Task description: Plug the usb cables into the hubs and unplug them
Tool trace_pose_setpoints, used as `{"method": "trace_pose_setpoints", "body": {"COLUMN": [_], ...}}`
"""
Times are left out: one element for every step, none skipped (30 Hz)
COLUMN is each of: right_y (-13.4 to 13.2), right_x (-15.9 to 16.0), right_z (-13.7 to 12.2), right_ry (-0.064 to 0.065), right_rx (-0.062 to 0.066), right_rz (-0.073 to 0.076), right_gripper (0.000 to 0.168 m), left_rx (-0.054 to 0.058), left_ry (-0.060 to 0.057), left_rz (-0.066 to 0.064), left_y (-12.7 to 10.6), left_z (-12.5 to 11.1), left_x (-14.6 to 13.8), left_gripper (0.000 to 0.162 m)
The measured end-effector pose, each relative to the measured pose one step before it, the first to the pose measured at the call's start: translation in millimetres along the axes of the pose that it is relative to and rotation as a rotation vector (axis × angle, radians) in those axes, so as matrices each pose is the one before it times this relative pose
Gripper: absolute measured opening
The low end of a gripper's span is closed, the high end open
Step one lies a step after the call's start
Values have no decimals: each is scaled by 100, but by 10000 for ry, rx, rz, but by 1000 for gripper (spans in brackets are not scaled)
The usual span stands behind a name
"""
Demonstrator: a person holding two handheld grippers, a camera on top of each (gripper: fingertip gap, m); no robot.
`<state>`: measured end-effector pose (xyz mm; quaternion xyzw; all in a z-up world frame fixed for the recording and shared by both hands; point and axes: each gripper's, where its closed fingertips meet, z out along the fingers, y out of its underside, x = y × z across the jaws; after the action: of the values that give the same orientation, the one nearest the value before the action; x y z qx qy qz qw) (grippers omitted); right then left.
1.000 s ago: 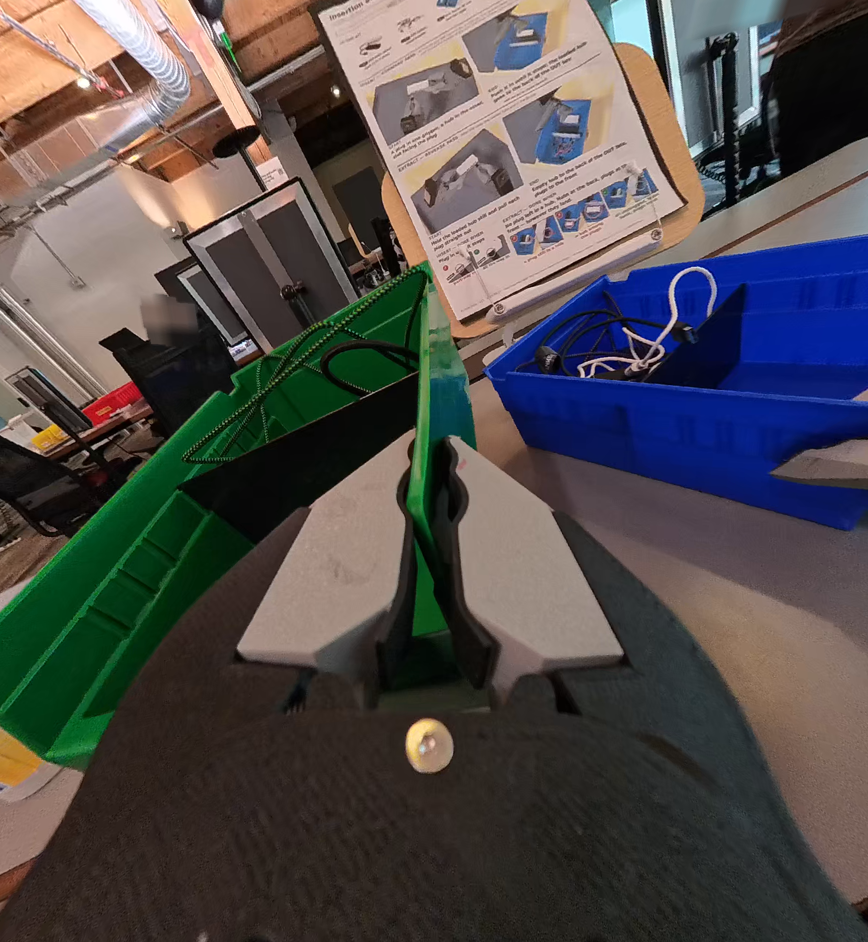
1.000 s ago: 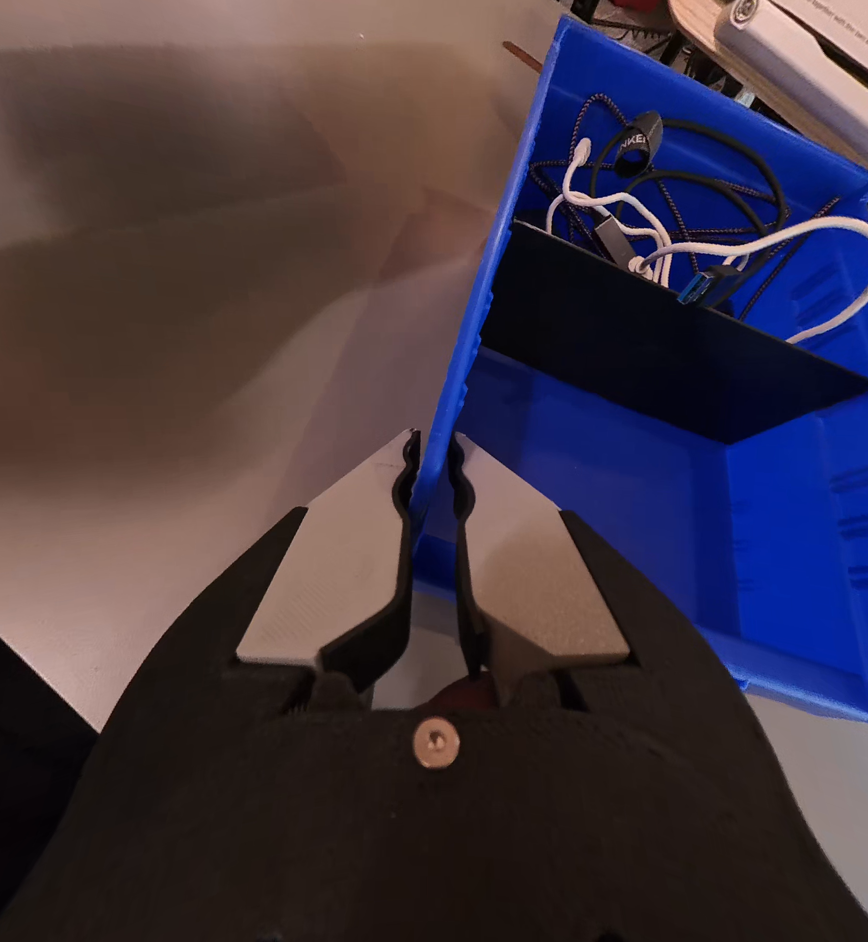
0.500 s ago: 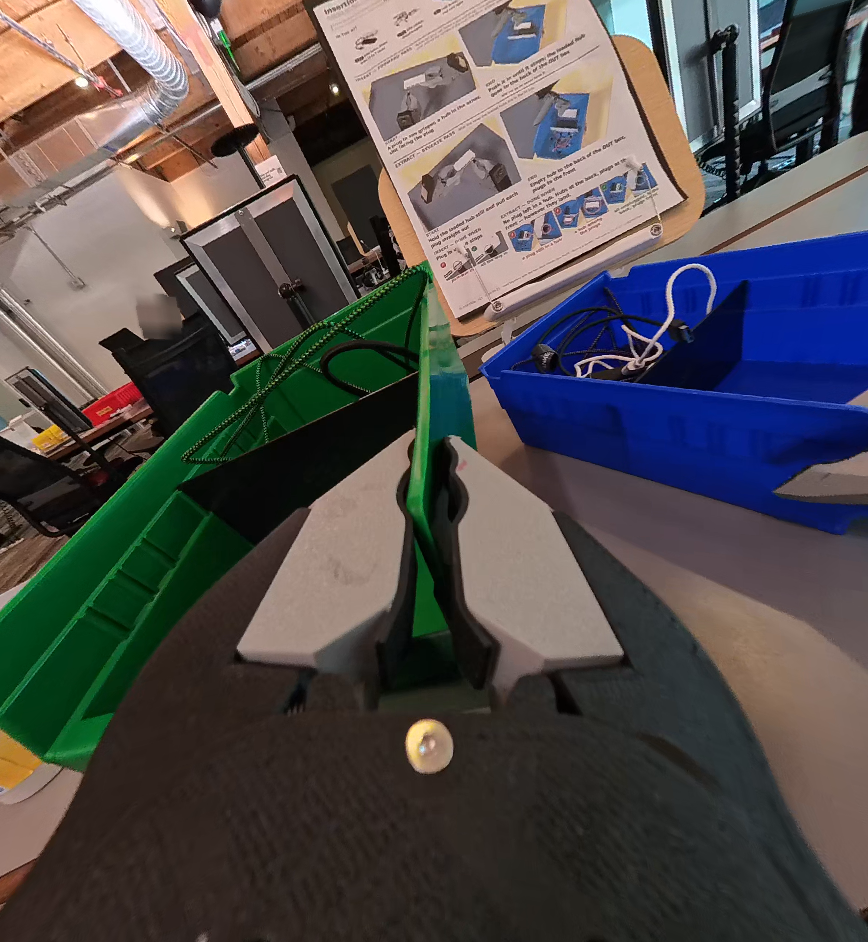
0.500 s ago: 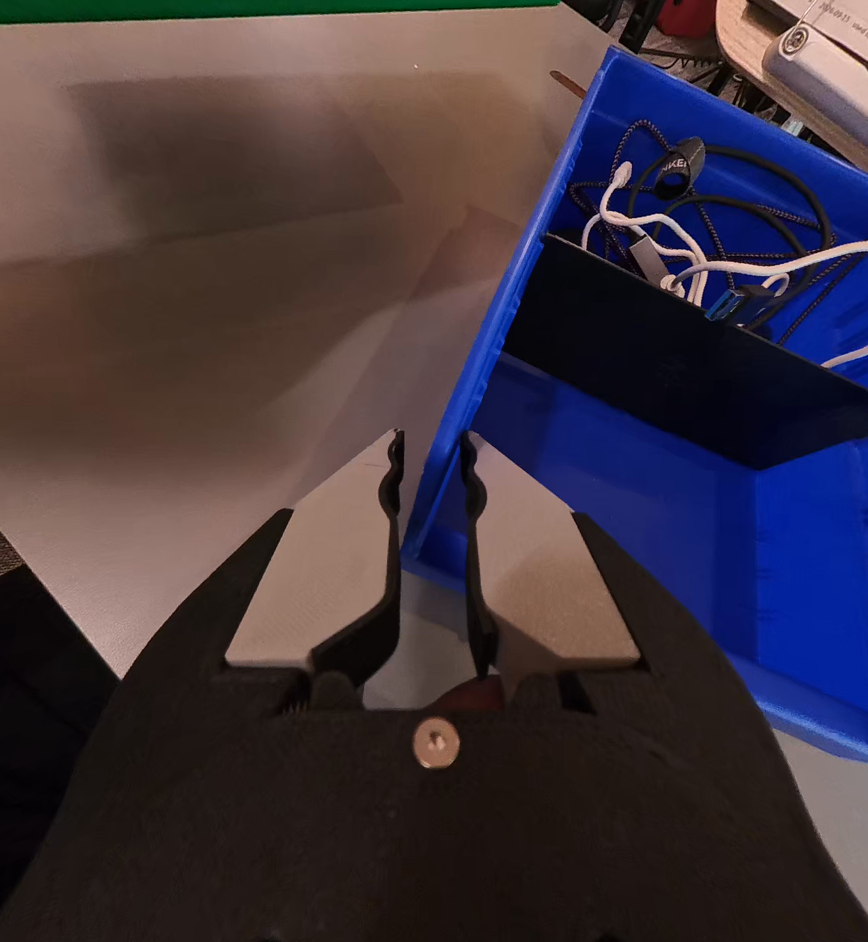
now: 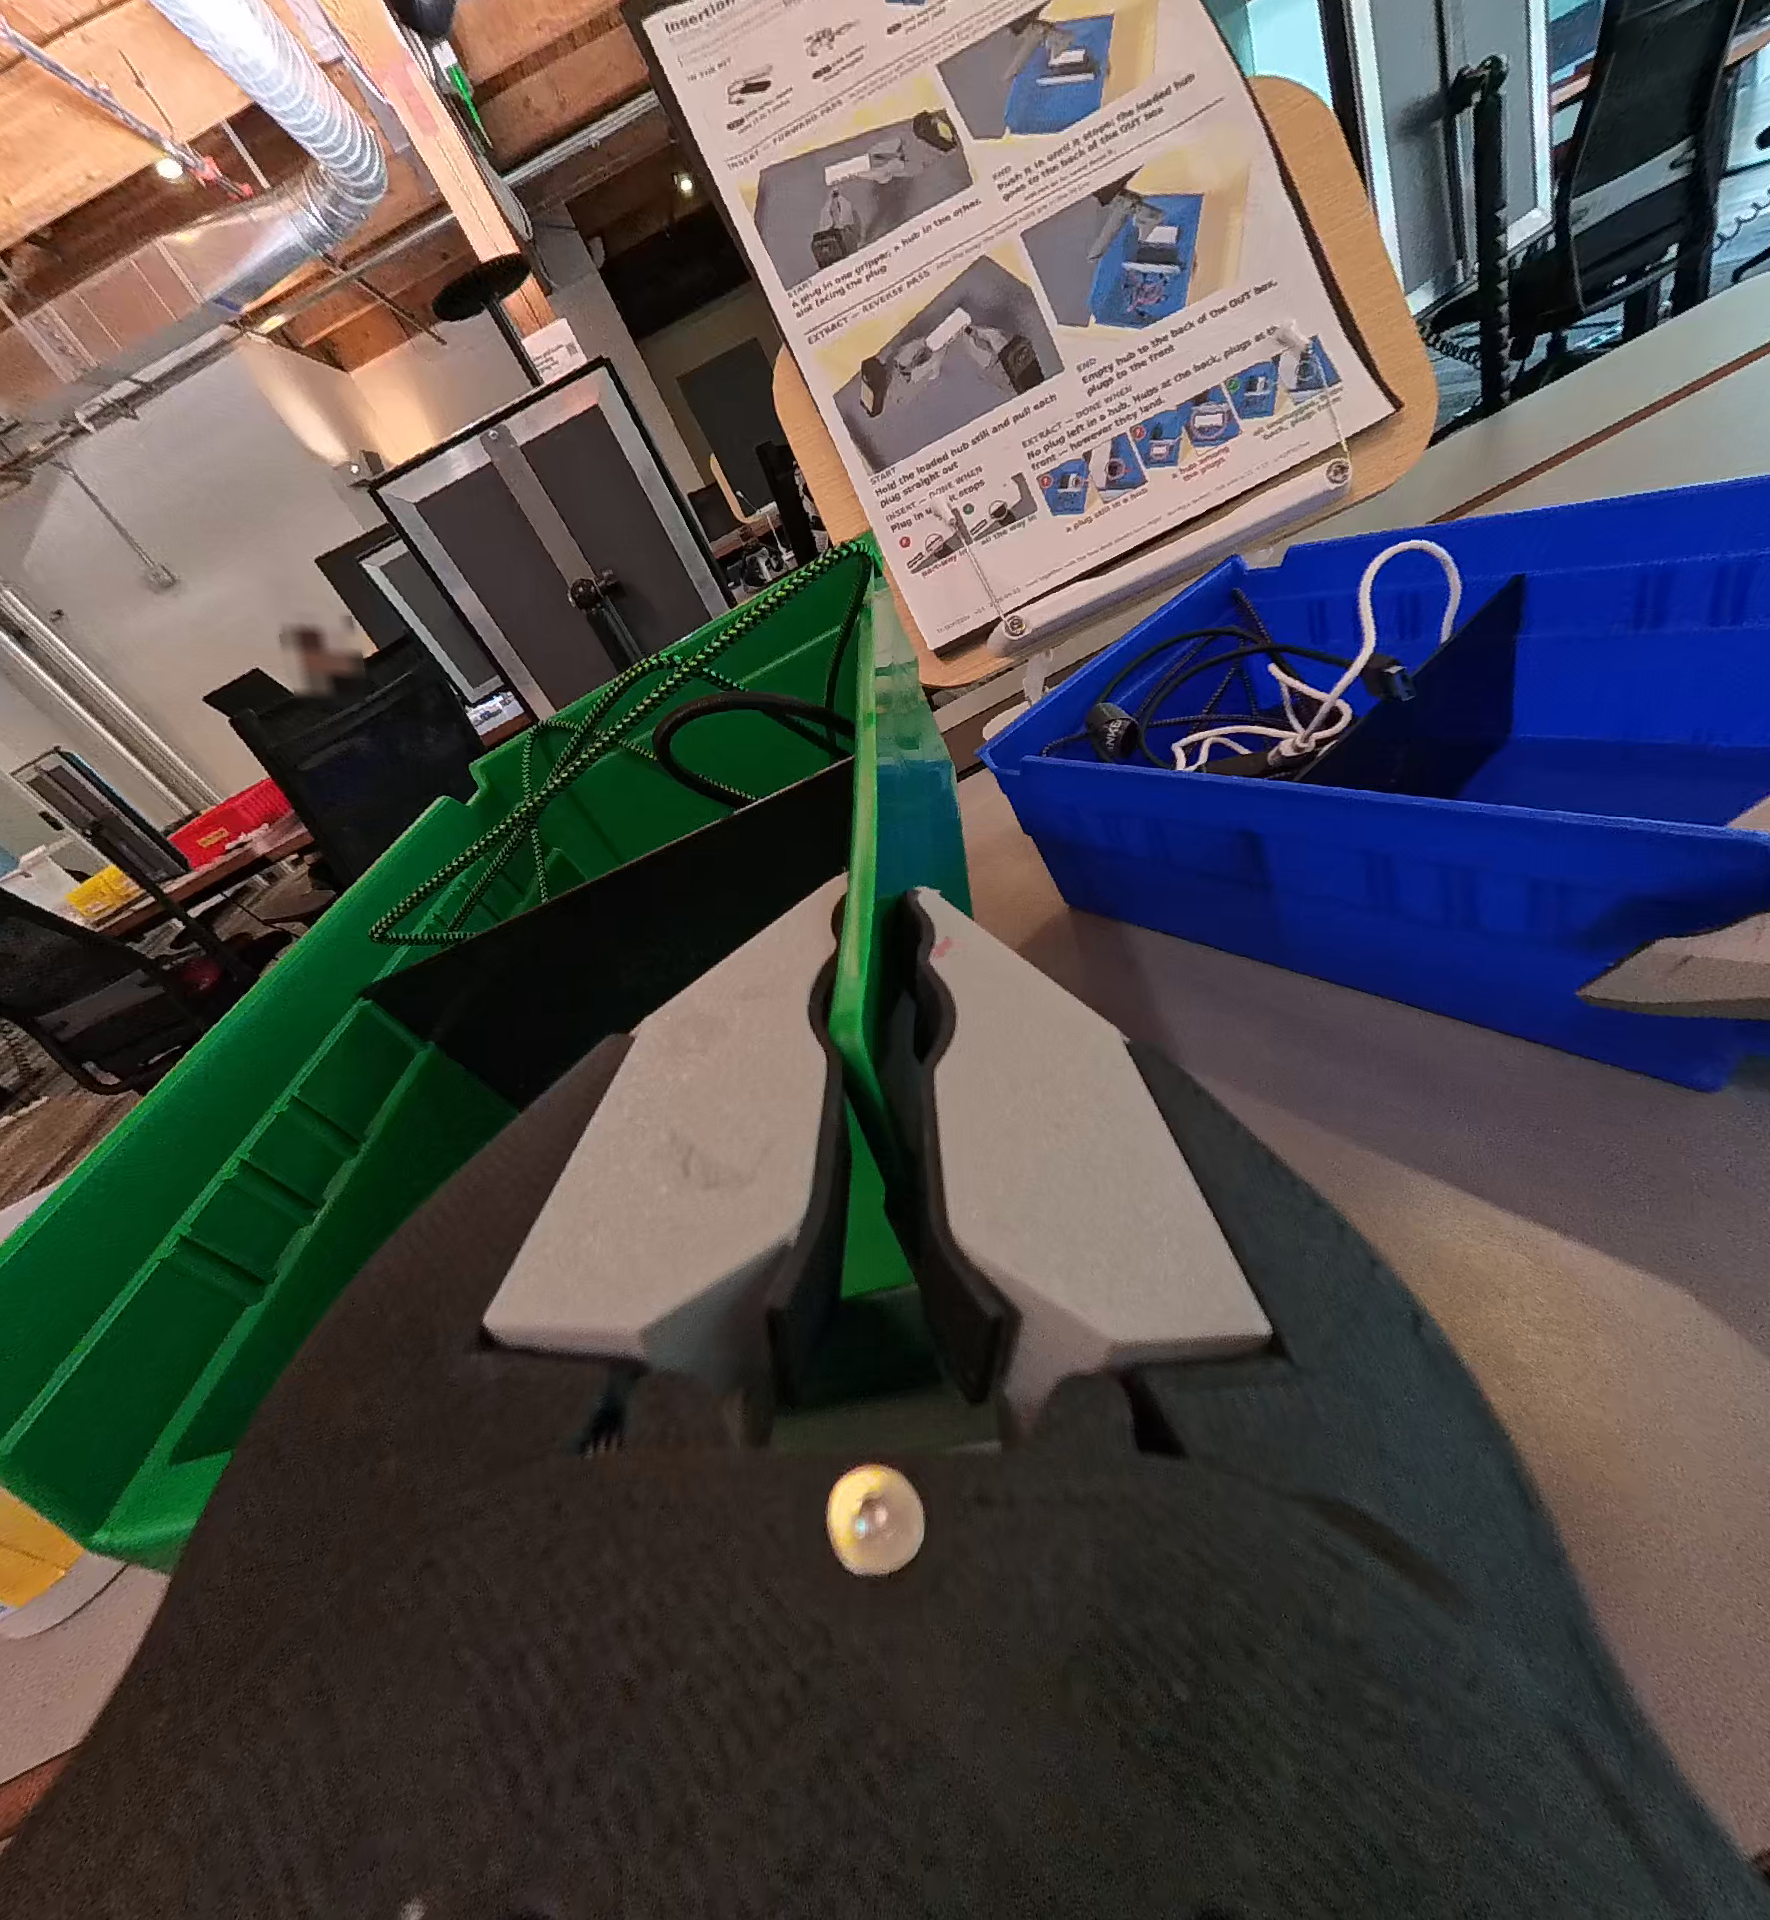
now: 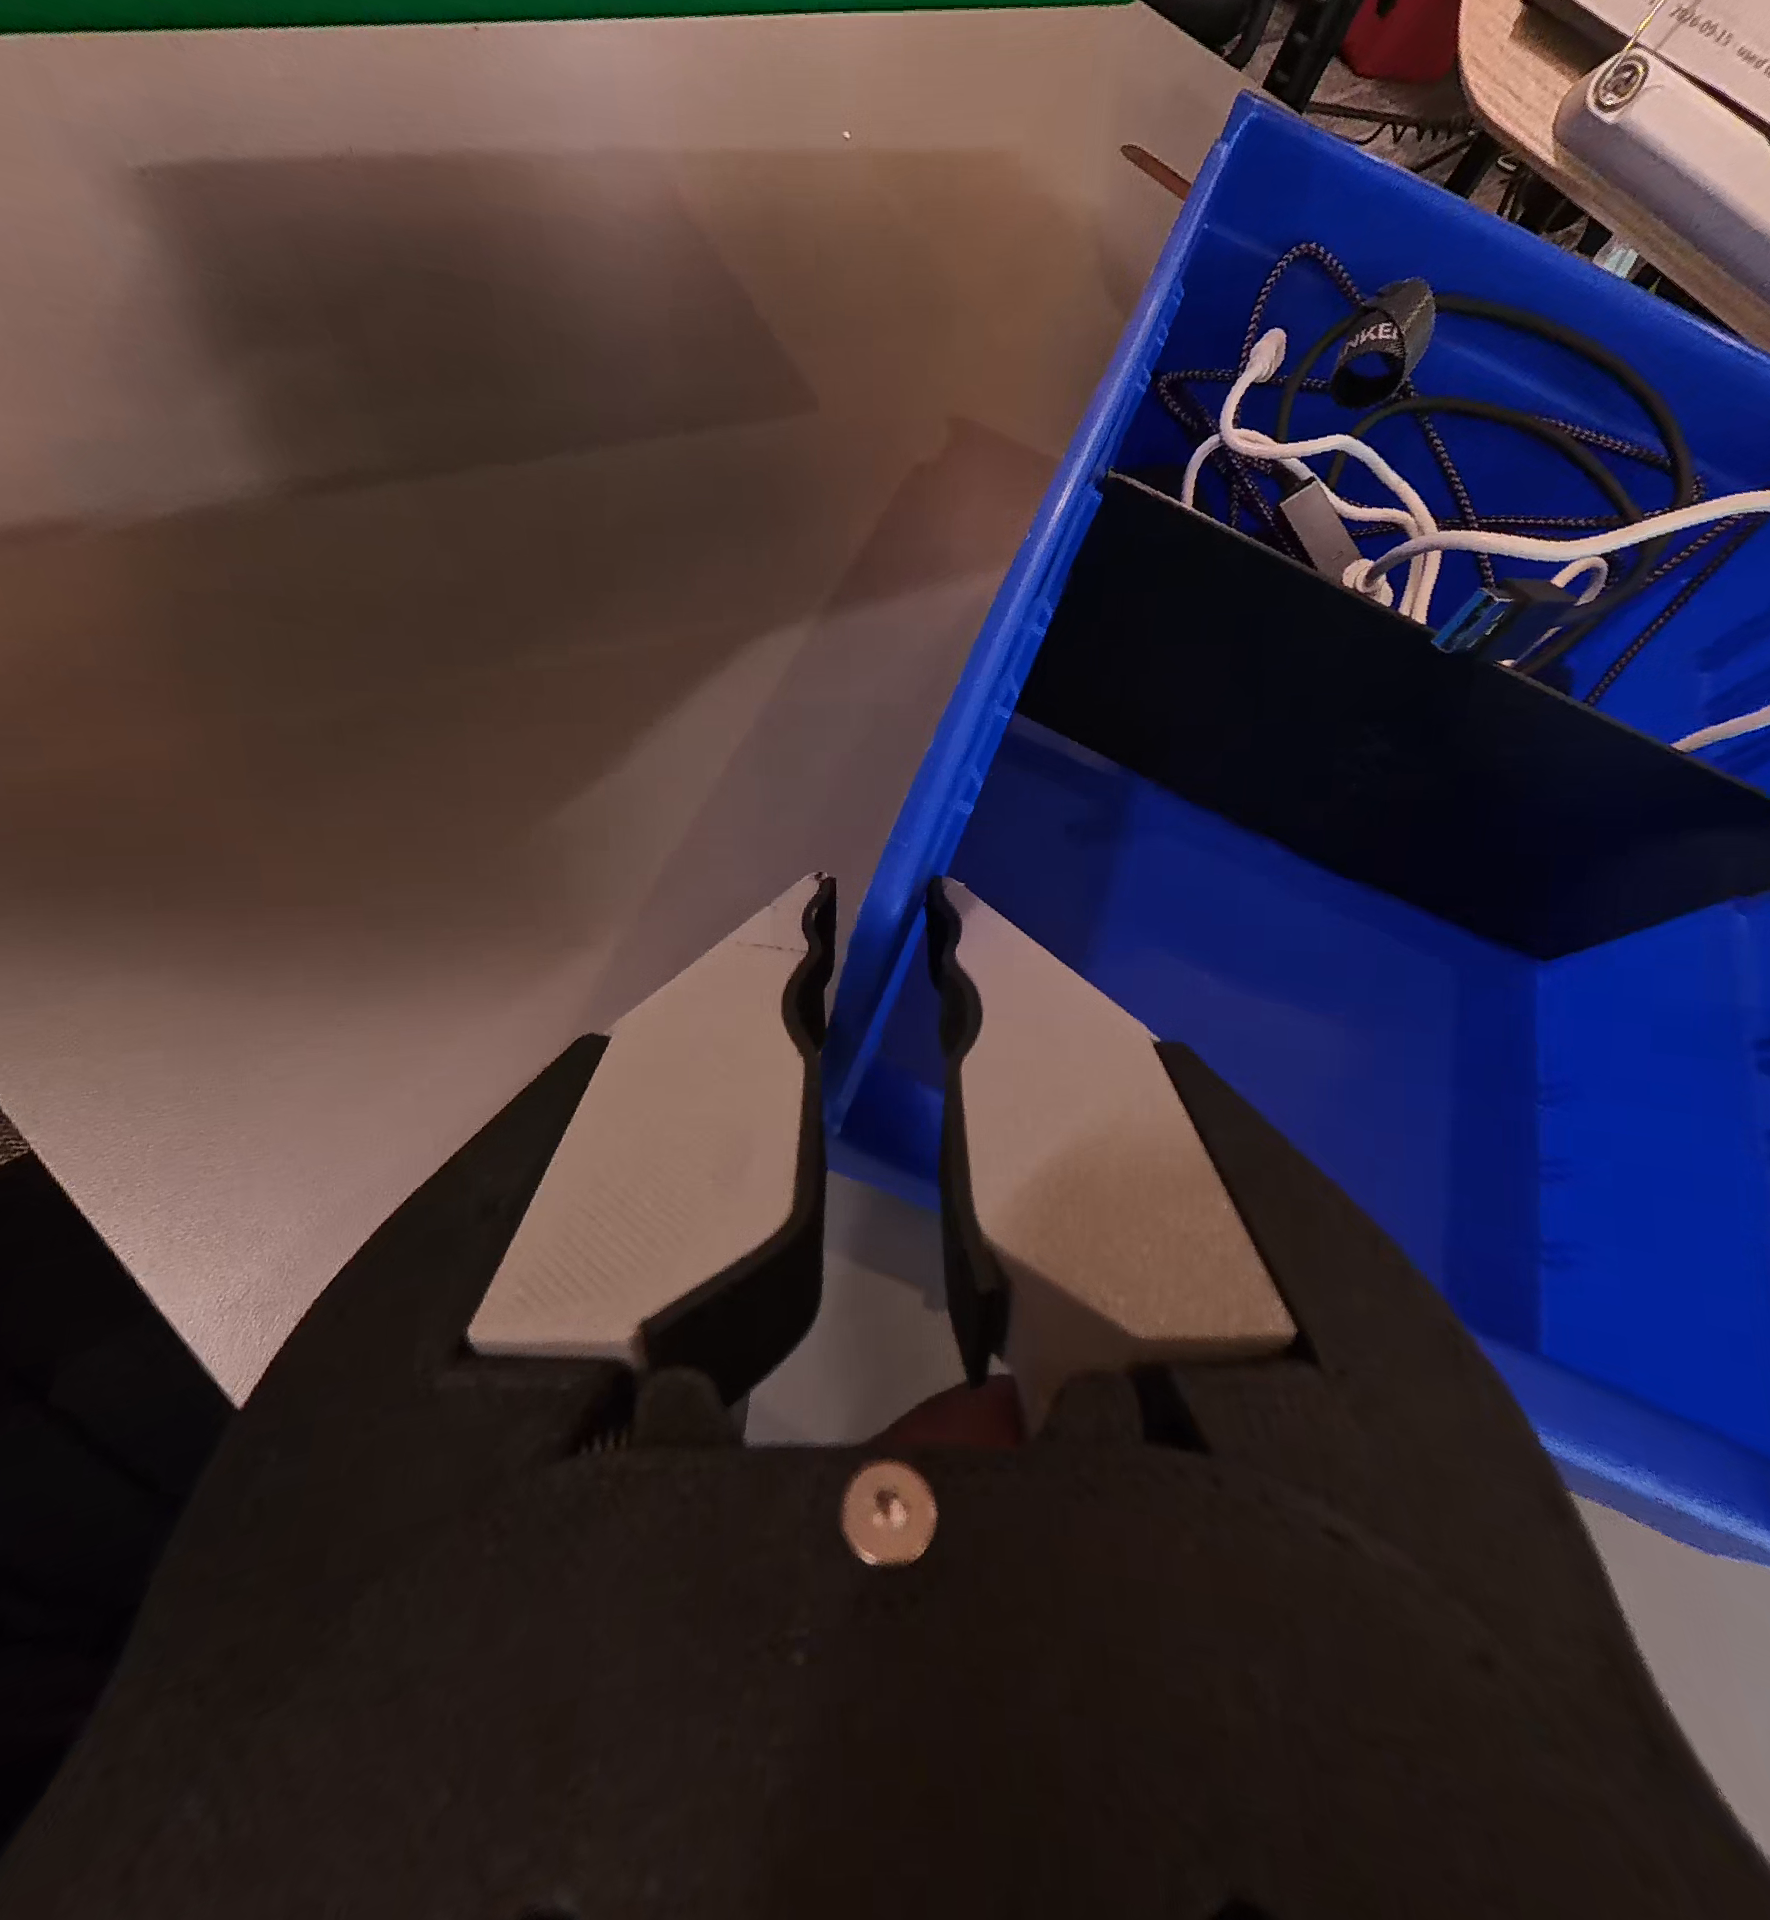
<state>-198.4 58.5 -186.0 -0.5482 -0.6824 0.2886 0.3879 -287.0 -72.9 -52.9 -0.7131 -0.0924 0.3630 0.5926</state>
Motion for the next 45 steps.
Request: {"method": "trace_pose_setpoints", "body": {"right_y": [16, 7, 3, -6, -11, -5, 4, 2, -6, 3, 9, 0, -1, 9, 12, 2, -2, 4, 38, 45, 69, 143, 239, 327, 382, 407, 435, 465, 455, 415, 372, 314, 322, 341, 272, 223, 233, 226, 206, 208, 188, 167, 148, 146, 134], "right_x": [5, 25, 12, 1, 1, -3, 0, 8, -4, 6, 11, 11, 18, 7, 11, 16, 14, 22, 95, 193, 317, 407, 491, 521, 410, 351, 441, 548, 492, 428, 371, 381, 378, 307, 238, 246, 267, 268, 272, 286, 248, 208, 192, 171, 155], "right_z": [42, 48, 23, 18, 11, 7, 10, 11, -2, 11, 0, -1, 6, 8, -2, 5, -1, -10, -21, -64, -116, -141, -133, -140, -163, -315, -411, -386, -312, -313, -311, -314, -287, -226, -219, -225, -195, -164, -138, -116, -116, -117, -101, -101, -99], "right_ry": [8, 16, 7, -3, -2, 2, 7, 10, 9, 8, 16, 32, 48, 52, 51, 36, 15, 18, 73, 165, 253, 298, 287, 230, 86, 16, 105, 183, 117, 14, -30, 21, 87, 87, 61, 71, 88, 75, 75, 92, 77, 57, 62, 56, 40], "right_rx": [-10, -3, 5, 6, 4, -2, -4, -2, -1, -3, -6, -5, -2, -5, -12, -9, 0, -1, -16, -13, -11, -37, -39, -10, 31, 20, -15, -11, 12, -9, -39, -17, -13, -40, -22, -21, -23, -3, -10, -26, -25, -17, -6, 9, 14], "right_rz": [-8, -8, -8, -9, -4, -4, -15, -21, -19, -21, -28, -39, -47, -40, -32, -22, -5, -9, -55, -130, -183, -162, -60, -5, 15, 65, 9, -66, 1, 108, 138, 92, 16, -20, -13, -9, -3, 19, 17, -6, -2, 9, 8, 26, 37], "right_gripper": [15, 15, 15, 15, 15, 15, 15, 15, 15, 15, 14, 14, 14, 14, 13, 13, 13, 12, 12, 11, 9, 7, 5, 4, 3, 4, 4, 5, 5, 5, 5, 5, 5, 6, 5, 5, 5, 5, 5, 5, 5, 6, 6, 6, 6], "left_rx": [0, -2, -1, -4, -3, 0, -3, -1, -6, -13, -17, -21, -22, -17, -21, -22, -20, -21, -27, -44, -70, -92, -85, -65, -47, -35, -37, -44, -56, -67, -59, -53, -53, -49, -49, -52, -63, -71, -69, -71, -82, -80, -44, 9, -11], "left_ry": [1, 1, -1, -1, -2, -2, 0, 1, 5, 9, 9, 10, 5, 0, -1, -4, -5, -5, -6, -1, 10, 22, 25, 22, 23, 25, 27, 21, 20, 17, 9, 11, 19, 21, 16, 11, 9, 5, -4, -6, -4, -5, 2, -42, -17], "left_rz": [-12, -3, 2, 10, 5, -6, -6, -4, 0, 3, -5, -8, -9, -12, 1, 8, 5, -5, -18, -28, -25, -13, -19, -29, -17, -3, 11, 5, 1, -1, -17, -16, -2, -7, -20, -30, -23, -13, -28, -38, -22, -21, -16, 59, 24], "left_y": [11, -4, 4, 2, 5, -6, 13, 20, 28, 47, 57, 69, 73, 67, 68, 79, 91, 126, 175, 226, 270, 290, 262, 208, 190, 164, 169, 174, 186, 181, 185, 176, 181, 187, 187, 184, 198, 210, 218, 226, 231, 226, 194, 78, 50], "left_z": [-3, -9, -8, -9, -2, -8, 12, 14, 24, 34, 40, 35, 55, 44, 36, 49, 50, 77, 93, 125, 136, 130, 121, 122, 116, 106, 101, 105, 132, 133, 125, 130, 126, 113, 104, 106, 100, 114, 111, 109, 111, 124, 103, 67, 51], "left_x": [-16, -6, -9, -1, -6, -9, 6, 10, 12, 17, 34, 23, 9, 5, 2, -4, -13, -9, -23, -3, 10, 38, 39, 47, 52, 67, 83, 85, 87, 100, 92, 93, 106, 88, 68, 56, 48, 25, 21, 12, 22, 41, 52, 25, 32], "left_gripper": [1, 1, 1, 2, 2, 1, 1, 1, 1, 2, 2, 2, 2, 2, 2, 2, 2, 2, 2, 2, 2, 2, 2, 2, 2, 2, 2, 2, 2, 2, 2, 2, 2, 2, 2, 2, 2, 2, 2, 2, 2, 2, 2, 2, 2]}}
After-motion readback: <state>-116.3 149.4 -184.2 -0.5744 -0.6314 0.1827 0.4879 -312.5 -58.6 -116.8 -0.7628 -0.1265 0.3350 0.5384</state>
